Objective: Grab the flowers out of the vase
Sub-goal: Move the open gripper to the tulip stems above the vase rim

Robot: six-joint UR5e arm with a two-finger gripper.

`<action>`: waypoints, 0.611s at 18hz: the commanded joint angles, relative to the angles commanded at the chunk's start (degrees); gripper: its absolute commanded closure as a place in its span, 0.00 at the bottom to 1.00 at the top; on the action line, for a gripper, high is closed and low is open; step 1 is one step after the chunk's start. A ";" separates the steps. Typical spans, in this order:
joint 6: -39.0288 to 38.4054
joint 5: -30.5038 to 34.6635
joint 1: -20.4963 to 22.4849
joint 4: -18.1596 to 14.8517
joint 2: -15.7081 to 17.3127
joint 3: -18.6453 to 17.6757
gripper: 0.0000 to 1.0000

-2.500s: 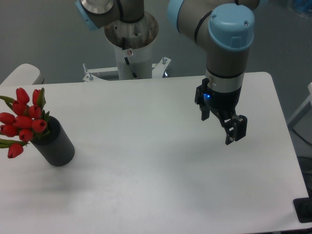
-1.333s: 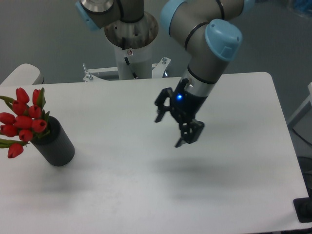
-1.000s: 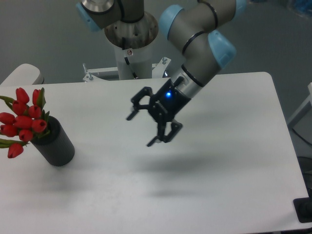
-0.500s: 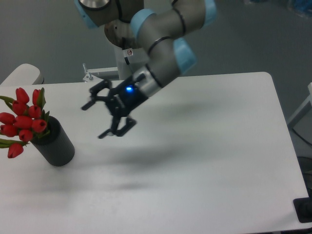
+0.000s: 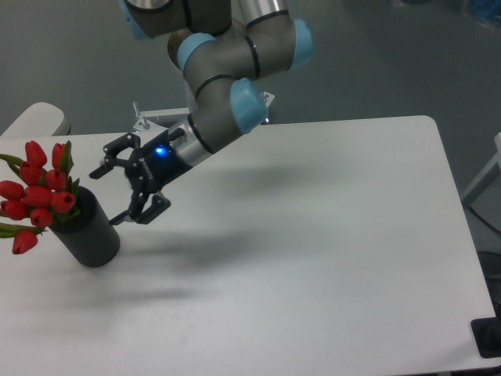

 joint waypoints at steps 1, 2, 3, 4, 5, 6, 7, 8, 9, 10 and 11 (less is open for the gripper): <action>0.00 0.00 -0.44 0.17 0.00 0.00 0.00; 0.00 0.00 -1.05 0.44 0.00 0.00 0.00; 0.00 0.00 -1.76 0.44 -0.09 -0.09 0.00; 0.00 0.00 -2.11 0.53 -0.18 -0.17 0.00; -0.26 0.09 -2.29 0.53 -0.18 -0.26 0.00; -0.79 0.00 -2.38 0.53 -0.09 -0.26 0.00; -1.05 0.00 -2.47 0.61 -0.09 -0.26 0.00; -1.14 0.00 -2.81 0.79 -0.18 -0.35 0.00; -1.14 0.00 -3.60 0.79 -0.26 -0.18 0.00; -1.14 0.00 -4.04 0.79 -0.26 -0.18 0.00; -1.14 0.00 -4.05 0.79 -0.26 -0.26 0.00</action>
